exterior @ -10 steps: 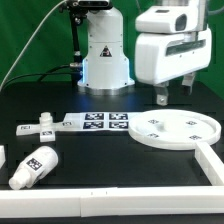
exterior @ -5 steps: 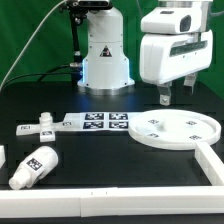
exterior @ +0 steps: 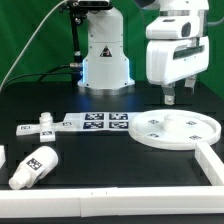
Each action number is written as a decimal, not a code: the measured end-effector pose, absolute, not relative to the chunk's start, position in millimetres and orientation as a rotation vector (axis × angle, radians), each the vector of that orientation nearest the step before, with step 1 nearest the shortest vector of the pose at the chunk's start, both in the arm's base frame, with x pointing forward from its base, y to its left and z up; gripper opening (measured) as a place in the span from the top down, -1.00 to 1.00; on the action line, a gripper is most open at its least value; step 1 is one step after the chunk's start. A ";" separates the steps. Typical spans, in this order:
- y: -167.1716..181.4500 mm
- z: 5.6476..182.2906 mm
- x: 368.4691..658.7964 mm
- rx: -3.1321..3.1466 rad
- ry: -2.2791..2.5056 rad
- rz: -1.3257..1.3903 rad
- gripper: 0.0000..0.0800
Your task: Assemble round table
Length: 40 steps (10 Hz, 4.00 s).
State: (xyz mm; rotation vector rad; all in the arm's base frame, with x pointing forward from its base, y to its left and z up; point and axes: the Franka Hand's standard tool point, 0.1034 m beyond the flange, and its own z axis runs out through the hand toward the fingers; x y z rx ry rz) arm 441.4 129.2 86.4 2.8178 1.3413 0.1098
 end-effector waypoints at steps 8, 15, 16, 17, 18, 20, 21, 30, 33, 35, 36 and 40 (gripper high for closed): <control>138.7 20.7 391.2 2.877 1.358 0.182 -0.62; 132.2 14.7 397.8 2.842 1.416 0.206 0.00; 114.5 22.2 406.1 2.778 1.502 0.173 0.00; 93.6 33.7 422.2 2.718 1.567 0.154 0.00; 77.0 41.6 440.0 2.669 1.622 0.153 0.00; 69.3 47.7 455.9 2.637 1.647 0.180 0.00; 70.0 45.6 452.7 2.640 1.650 0.170 0.00; 37.1 49.5 543.7 2.566 1.794 -0.019 0.00; 37.0 47.9 542.4 2.568 1.796 -0.024 0.00; 35.1 36.9 545.4 2.585 1.798 -0.067 0.00; 37.6 28.4 555.6 2.590 1.800 -0.066 0.00; 41.7 16.4 568.2 2.602 1.809 -0.092 0.00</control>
Offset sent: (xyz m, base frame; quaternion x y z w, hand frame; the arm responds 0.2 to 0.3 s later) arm -0.0480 -0.0028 -0.0421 -0.0275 -0.0041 0.0003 0.9996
